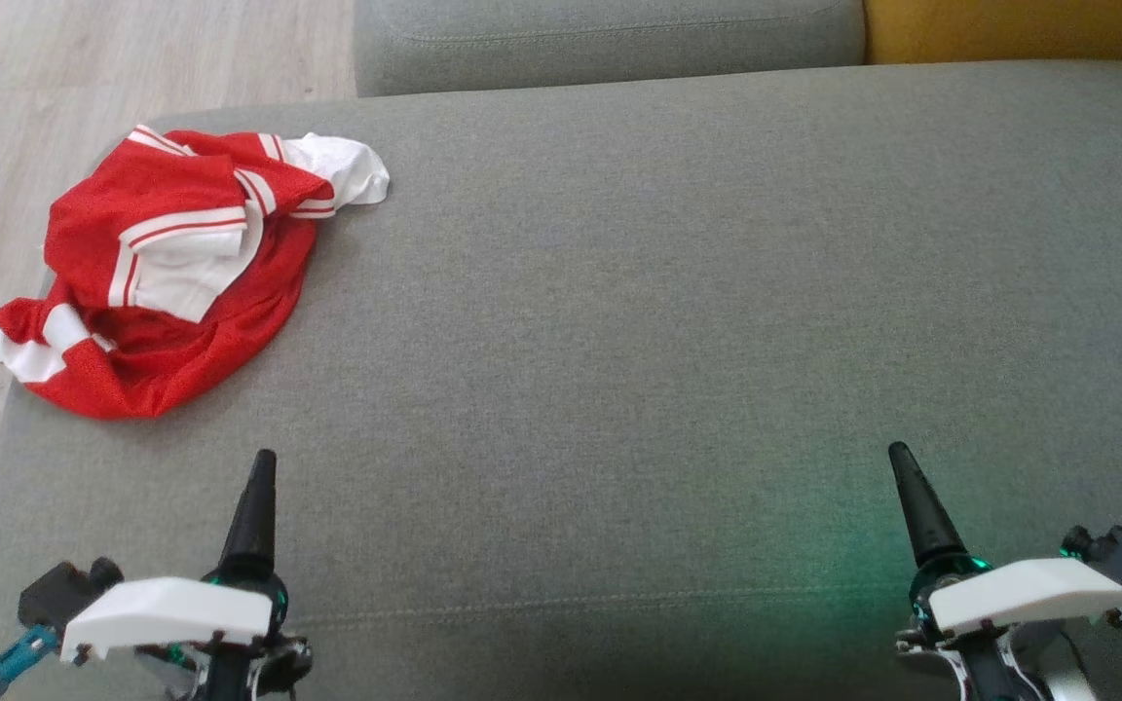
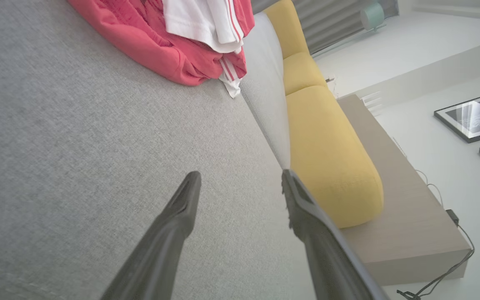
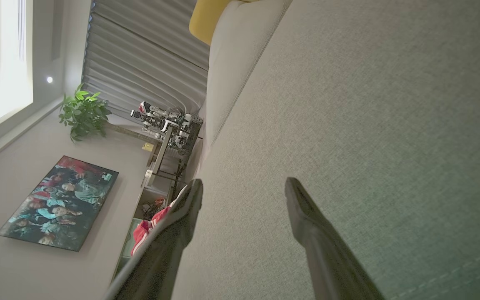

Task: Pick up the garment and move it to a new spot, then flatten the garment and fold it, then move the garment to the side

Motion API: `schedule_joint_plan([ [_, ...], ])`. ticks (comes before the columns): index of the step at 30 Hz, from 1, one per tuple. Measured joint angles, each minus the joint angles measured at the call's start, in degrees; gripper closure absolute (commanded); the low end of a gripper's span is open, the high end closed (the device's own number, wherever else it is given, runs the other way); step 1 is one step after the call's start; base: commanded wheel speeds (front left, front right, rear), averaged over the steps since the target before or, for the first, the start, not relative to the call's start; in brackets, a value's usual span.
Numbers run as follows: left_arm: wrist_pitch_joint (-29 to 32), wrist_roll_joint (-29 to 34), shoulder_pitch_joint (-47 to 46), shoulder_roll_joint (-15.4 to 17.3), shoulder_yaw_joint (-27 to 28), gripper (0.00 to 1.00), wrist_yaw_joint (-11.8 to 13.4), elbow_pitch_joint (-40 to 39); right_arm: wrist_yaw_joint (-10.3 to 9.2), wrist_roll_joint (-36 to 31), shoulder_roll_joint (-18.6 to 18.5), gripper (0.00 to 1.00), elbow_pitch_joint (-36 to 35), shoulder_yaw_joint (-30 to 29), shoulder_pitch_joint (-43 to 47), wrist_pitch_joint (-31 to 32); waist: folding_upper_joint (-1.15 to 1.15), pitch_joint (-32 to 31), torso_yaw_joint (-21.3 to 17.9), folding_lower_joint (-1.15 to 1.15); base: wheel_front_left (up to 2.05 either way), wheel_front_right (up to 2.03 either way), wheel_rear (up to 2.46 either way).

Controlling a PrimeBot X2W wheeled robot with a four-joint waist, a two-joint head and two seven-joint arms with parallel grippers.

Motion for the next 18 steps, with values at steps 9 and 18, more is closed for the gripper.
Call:
schedule_joint_plan([
  [9,-1.5,7.2,0.0,0.1,-1.7,0.00,1.7,-2.1,0.00,-6.4,0.0,0.00,-1.5,0.7,-0.2,-1.4,0.00,0.3,0.2,0.00,0.00,0.00,0.00],
  [18,-3.0,14.1,0.0,0.5,-3.9,0.00,3.3,-3.1,0.00,-12.2,0.0,0.00,-2.6,1.9,-0.3,-3.0,0.00,0.2,0.3,0.00,0.00,0.00,0.00],
])
